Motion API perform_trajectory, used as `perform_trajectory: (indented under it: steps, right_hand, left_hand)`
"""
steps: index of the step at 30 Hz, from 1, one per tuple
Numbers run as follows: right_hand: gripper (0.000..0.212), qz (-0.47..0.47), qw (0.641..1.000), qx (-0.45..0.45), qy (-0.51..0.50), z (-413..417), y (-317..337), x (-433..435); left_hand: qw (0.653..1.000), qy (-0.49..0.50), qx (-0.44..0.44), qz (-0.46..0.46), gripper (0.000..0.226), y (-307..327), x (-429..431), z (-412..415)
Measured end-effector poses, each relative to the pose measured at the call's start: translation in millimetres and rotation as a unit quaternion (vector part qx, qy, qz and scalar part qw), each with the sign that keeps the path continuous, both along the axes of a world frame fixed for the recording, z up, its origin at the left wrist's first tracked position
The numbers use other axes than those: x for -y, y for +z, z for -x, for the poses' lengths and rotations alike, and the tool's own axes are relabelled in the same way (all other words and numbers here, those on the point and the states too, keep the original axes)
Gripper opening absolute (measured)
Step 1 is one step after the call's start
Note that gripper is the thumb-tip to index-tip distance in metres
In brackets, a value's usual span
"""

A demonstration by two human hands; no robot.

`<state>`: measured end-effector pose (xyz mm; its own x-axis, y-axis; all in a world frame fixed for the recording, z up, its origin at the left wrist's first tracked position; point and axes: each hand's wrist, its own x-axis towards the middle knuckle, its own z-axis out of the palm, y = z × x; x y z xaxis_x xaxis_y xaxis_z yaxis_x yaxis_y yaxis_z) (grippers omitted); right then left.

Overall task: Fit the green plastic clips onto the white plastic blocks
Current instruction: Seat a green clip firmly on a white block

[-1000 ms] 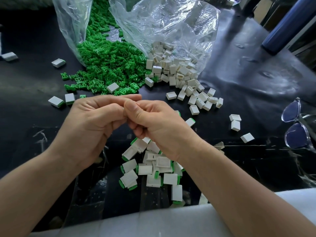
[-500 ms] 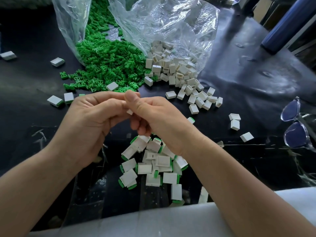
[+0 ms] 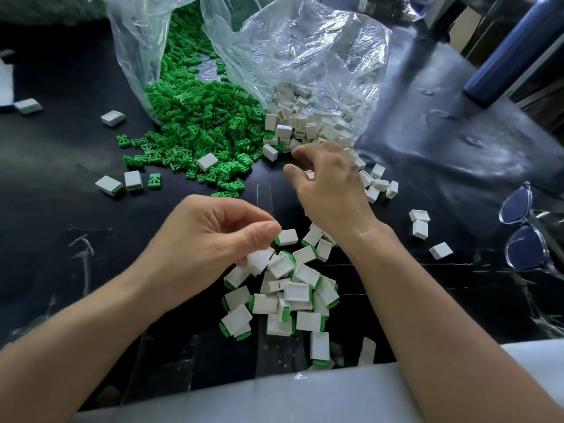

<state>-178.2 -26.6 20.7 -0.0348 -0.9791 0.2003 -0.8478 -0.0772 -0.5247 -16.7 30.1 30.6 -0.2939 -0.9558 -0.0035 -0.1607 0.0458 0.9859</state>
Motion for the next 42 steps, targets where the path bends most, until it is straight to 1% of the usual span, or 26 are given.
perform_trajectory:
  steps: [2, 3, 5, 7, 10, 12, 16, 18, 22, 25, 27, 31, 34, 37, 42]
  right_hand:
    - [0.037, 0.002, 1.000, -0.023, -0.002, 1, -2, 2]
    - [0.038, 0.002, 1.000, -0.027, -0.006, 2, -2, 3]
    - [0.041, 0.004, 0.999, -0.032, -0.017, 6, -2, 6]
    - [0.046, 0.004, 0.999, -0.041, -0.028, 9, -3, 9]
    - [0.053, -0.009, 0.998, -0.049, -0.037, 10, -5, 13]
    - [0.056, -0.023, 0.997, -0.055, -0.042, 12, -5, 15]
    - [0.058, -0.045, 0.996, -0.051, -0.059, 17, -6, 23]
    - [0.059, -0.057, 0.995, -0.052, -0.059, 18, -7, 25]
    - [0.062, -0.065, 0.995, -0.060, -0.052, 20, -11, 26]
    - [0.063, -0.078, 0.994, -0.066, -0.032, 21, -11, 26]
    - [0.060, -0.074, 0.995, -0.065, -0.004, 21, -10, 26]
    - [0.049, -0.058, 0.996, -0.050, 0.039, 17, -10, 23]
    - [0.041, -0.039, 0.997, -0.043, 0.046, 17, -8, 22]
    - [0.034, -0.040, 0.995, -0.042, 0.078, 19, -5, 19]
    - [0.026, -0.068, 0.991, -0.012, 0.113, 20, 2, 13]
  left_hand:
    - [0.998, 0.048, 0.029, 0.023, 0.007, -5, 5, -3]
    - [0.995, 0.070, 0.052, 0.041, 0.005, -8, 9, -5]
    - [0.987, 0.110, 0.086, 0.074, 0.015, -13, 15, -9]
    - [0.977, 0.143, 0.115, 0.106, 0.020, -16, 21, -12]
    - [0.952, 0.180, 0.188, 0.159, 0.024, -18, 29, -16]
    - [0.936, 0.194, 0.233, 0.179, 0.034, -19, 37, -20]
    - [0.924, 0.185, 0.295, 0.158, 0.052, -21, 50, -17]
    - [0.919, 0.174, 0.322, 0.145, 0.057, -21, 57, -15]
    - [0.896, 0.174, 0.392, 0.117, 0.064, -16, 87, -14]
    - [0.906, 0.159, 0.388, 0.061, 0.065, -15, 107, -7]
    - [0.899, 0.144, 0.409, 0.057, 0.062, -20, 112, 2]
    - [0.898, 0.119, 0.409, 0.107, 0.053, -29, 107, 14]
    - [0.907, 0.090, 0.382, 0.153, 0.044, -30, 103, 12]
    - [0.925, 0.058, 0.338, 0.163, 0.037, -27, 97, 9]
    - [0.927, 0.056, 0.330, 0.169, 0.033, -22, 89, 6]
